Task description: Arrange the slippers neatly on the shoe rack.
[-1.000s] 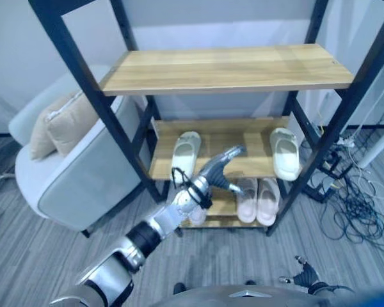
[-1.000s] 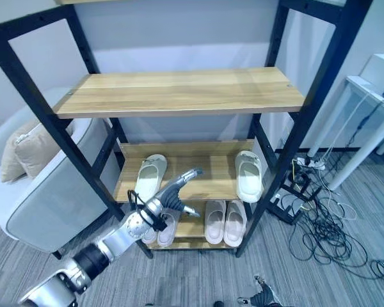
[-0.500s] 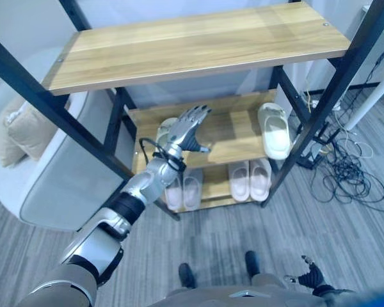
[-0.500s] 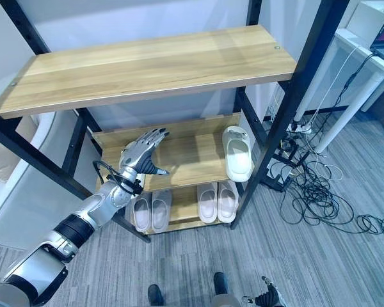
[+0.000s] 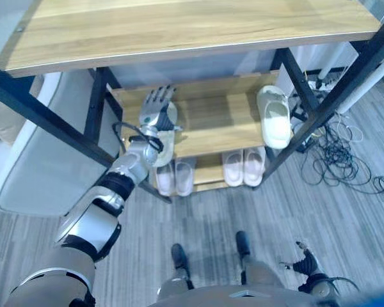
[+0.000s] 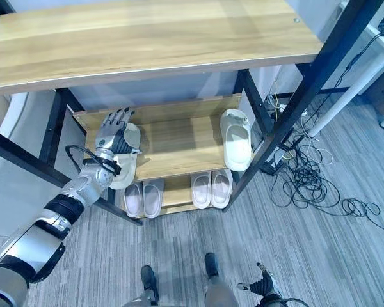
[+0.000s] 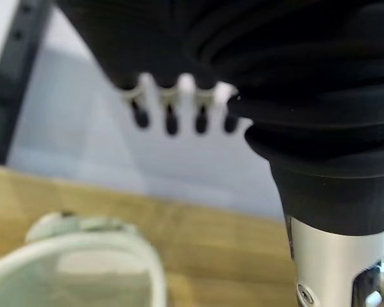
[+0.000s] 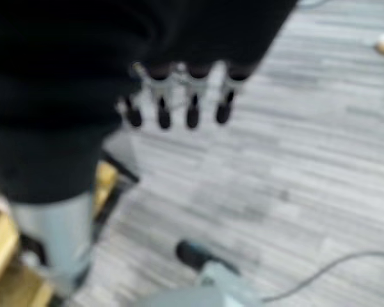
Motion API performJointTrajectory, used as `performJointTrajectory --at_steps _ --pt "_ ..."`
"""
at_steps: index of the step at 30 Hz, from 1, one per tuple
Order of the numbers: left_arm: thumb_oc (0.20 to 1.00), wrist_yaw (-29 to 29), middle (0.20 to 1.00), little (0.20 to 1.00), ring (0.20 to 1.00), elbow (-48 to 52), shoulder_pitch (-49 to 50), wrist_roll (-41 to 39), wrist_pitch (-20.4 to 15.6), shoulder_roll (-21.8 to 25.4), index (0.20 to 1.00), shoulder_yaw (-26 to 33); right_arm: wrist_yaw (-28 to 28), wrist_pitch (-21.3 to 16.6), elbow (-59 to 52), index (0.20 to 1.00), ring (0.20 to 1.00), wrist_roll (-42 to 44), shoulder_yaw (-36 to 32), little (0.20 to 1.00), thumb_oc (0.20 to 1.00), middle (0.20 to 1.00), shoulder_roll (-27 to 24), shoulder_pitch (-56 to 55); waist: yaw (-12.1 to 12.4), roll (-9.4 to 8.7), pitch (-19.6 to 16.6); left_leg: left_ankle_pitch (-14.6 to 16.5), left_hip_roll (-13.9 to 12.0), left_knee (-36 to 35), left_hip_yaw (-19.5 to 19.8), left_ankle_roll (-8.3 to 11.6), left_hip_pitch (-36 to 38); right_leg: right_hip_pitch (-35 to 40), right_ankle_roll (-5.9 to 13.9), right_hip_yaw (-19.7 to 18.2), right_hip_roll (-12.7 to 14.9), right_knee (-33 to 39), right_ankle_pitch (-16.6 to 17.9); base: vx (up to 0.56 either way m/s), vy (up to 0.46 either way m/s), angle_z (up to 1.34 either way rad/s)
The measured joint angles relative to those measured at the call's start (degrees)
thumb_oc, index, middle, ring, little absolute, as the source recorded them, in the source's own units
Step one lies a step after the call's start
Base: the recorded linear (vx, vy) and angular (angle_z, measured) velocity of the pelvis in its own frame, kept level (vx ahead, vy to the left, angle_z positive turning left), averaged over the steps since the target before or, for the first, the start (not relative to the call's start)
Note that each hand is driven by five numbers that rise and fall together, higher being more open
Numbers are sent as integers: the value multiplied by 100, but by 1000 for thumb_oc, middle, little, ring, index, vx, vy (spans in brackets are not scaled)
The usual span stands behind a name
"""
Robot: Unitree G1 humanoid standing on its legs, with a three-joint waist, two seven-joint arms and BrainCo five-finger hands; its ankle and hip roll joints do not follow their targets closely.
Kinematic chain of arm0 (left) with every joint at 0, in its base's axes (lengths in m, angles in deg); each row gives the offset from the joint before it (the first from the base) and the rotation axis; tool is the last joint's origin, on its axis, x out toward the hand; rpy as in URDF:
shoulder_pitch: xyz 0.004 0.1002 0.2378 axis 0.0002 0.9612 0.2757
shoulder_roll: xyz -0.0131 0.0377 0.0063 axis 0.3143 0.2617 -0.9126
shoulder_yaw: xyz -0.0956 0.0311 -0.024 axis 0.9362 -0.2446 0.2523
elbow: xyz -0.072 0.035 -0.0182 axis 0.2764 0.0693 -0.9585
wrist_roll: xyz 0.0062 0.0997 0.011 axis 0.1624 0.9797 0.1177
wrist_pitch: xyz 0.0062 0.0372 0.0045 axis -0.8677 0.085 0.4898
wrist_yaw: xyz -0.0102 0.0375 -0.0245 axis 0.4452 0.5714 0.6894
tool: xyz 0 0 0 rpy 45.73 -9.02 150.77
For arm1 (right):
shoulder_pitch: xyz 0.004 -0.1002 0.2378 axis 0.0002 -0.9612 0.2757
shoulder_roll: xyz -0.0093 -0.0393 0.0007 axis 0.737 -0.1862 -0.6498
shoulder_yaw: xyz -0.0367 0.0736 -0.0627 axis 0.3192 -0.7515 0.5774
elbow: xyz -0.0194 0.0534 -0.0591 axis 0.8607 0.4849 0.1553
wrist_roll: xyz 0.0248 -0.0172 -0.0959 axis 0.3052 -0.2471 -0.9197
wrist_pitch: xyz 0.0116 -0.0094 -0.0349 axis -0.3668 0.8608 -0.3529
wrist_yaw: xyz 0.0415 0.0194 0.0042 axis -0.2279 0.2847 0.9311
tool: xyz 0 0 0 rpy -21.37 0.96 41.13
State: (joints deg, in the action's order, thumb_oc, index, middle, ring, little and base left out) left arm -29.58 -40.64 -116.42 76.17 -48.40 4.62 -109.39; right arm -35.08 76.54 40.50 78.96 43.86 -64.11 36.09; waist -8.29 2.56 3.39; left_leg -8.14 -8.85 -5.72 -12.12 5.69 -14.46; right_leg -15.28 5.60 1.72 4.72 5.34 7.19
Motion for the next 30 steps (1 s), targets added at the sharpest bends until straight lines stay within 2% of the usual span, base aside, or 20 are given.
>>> performJointTrajectory --at_steps 6,14,24,30 --pt "1000 -3 1000 1000 1000 -469 -331 -294 24 42 1000 0 -9 -62 -507 1000 1000 16 110 1000 1000 1000 5 185 12 -36 374 -2 9 -1 9 25 -73 -75 46 9 11 26 -5 0 0 0" --pt "1000 136 1000 1000 1000 -414 -340 -685 80 76 1000 468 -20 -111 -556 1000 1000 253 27 1000 1000 1000 43 221 20 -52 403 -49 16 25 32 -28 -248 -228 9 54 15 -4 45 1 0 0" --pt "1000 138 1000 1000 1000 -435 -337 -769 115 90 1000 646 10 -132 -549 1000 1000 446 -48 1000 1000 1000 20 279 98 -117 427 -69 3 -1 82 -8 -252 -210 35 87 5 22 32 0 0 0" --pt "1000 206 1000 1000 1000 -807 -376 -642 326 26 1000 603 15 -208 -428 1000 1000 467 -23 1000 1000 1000 18 247 105 -163 441 -75 10 2 94 -16 -257 -212 10 90 5 -2 60 0 0 0"
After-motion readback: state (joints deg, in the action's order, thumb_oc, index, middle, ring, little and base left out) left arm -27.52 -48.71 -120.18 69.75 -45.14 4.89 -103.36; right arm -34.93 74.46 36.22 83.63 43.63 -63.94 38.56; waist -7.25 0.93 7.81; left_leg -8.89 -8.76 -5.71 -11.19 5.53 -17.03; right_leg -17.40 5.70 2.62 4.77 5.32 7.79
